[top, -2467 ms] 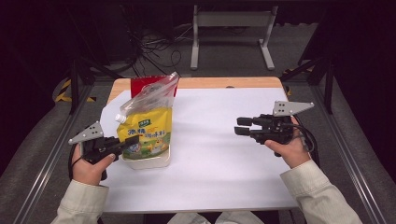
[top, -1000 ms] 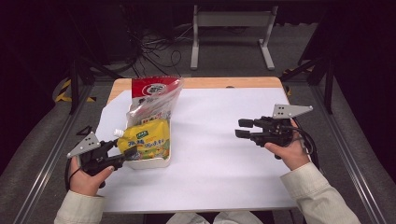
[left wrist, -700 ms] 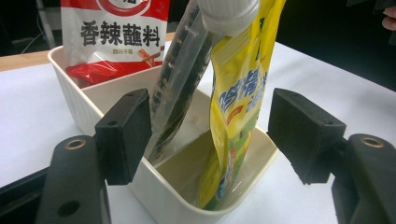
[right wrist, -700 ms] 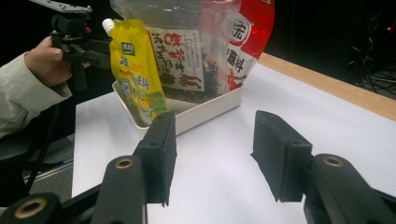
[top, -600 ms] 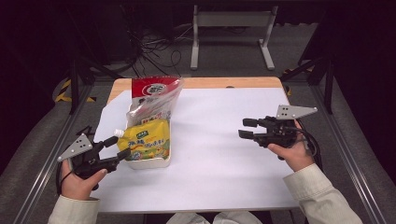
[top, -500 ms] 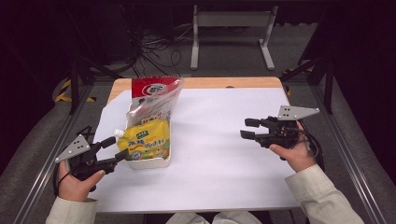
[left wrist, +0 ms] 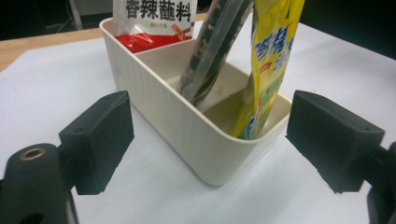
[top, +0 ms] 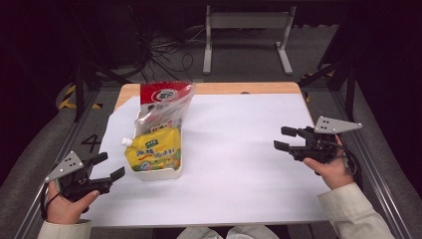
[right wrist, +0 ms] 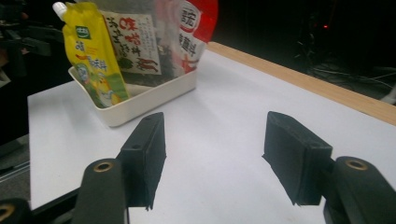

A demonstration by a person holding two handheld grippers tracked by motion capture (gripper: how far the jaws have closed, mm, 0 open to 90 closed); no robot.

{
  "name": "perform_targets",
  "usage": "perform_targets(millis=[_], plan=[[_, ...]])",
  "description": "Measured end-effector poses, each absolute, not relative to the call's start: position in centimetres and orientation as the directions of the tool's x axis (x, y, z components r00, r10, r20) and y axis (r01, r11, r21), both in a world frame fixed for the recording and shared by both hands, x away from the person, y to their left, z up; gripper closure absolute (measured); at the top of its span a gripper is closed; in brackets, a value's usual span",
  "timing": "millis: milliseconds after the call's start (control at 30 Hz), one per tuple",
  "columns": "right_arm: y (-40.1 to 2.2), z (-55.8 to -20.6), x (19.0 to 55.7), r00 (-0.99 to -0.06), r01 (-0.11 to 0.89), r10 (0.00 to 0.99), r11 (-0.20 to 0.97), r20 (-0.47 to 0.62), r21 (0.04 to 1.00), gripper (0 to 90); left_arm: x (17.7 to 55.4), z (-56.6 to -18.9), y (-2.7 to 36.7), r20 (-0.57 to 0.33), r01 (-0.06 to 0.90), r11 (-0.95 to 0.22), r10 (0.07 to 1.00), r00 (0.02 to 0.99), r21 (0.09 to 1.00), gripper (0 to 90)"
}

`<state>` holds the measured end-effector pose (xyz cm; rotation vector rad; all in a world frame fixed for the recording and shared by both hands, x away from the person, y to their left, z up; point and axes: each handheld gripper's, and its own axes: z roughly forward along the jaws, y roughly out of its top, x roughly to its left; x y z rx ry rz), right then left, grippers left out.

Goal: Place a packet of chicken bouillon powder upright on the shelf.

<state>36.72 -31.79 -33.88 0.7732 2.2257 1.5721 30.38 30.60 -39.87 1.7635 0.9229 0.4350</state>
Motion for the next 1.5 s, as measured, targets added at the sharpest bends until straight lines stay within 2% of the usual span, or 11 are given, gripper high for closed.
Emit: perform_targets(millis=[367,733,1133,1500], plan=[[-34.7,-35.2,35.1,-0.736,0.249,0.676,0.241,0.021,0.938,31.7,30.8,-41.2,30.8,-0.150,0.391,-0.142,0.765,0.626,0.909,11.3],[-36.0,-39.0,33.6,-0.660,0.261,0.751,0.225,0.003,0.939,29.3,31.6,-43.4,30.9,-0.171,0.428,-0.137,0.777,0.606,0.893,10.7],[-36.3,-43.7,33.5,-0.632,0.361,0.775,0.271,0.020,0.892,27.6,32.4,-45.5,30.0,-0.178,0.463,-0.171,0.766,0.617,0.870,11.0],[-36.0,-44.6,33.8,-0.628,0.405,0.778,0.285,0.038,0.869,27.0,32.7,-45.9,29.7,-0.165,0.489,-0.216,0.764,0.624,0.845,11.4]])
